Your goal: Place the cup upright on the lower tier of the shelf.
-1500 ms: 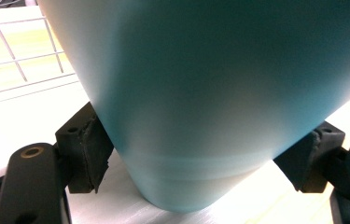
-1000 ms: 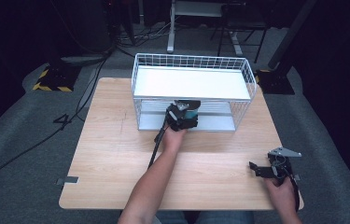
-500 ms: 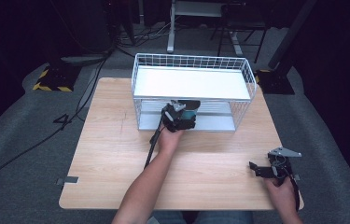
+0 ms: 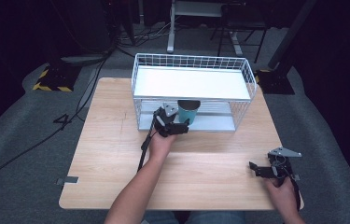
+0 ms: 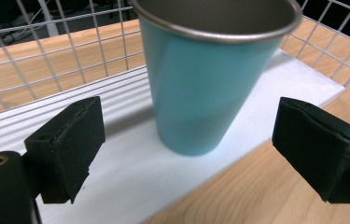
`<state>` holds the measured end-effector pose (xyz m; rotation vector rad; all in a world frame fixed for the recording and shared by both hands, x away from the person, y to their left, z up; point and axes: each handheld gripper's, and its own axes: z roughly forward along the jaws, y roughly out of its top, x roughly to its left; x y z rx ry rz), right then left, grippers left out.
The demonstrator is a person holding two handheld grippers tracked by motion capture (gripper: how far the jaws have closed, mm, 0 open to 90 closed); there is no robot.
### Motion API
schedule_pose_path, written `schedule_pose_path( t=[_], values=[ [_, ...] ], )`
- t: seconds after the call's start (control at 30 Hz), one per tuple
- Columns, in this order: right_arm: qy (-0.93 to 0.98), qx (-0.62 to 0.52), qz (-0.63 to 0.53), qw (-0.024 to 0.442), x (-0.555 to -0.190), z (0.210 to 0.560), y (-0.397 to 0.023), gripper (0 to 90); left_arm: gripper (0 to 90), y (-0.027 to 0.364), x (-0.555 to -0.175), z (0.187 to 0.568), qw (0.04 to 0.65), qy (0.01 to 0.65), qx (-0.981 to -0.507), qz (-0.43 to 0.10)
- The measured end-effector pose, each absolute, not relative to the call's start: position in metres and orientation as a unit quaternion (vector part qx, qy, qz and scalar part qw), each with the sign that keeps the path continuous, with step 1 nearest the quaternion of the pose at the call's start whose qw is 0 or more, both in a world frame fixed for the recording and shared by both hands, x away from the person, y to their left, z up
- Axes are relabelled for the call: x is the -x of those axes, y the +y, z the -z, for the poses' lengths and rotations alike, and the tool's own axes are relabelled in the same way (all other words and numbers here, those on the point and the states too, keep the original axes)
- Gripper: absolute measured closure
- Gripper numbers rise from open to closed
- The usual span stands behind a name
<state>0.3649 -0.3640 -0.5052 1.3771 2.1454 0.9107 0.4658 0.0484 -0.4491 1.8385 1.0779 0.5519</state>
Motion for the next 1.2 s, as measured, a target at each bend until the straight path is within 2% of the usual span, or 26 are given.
schedule_pose_path(
  t=[1.2],
  values=[
    [0.774,-0.497,-0.328,0.215,-0.365,0.505,-0.364,6.0,11.6,0.135,-0.361,0.415,0.498,0.413,-0.736,-0.200]
  ],
)
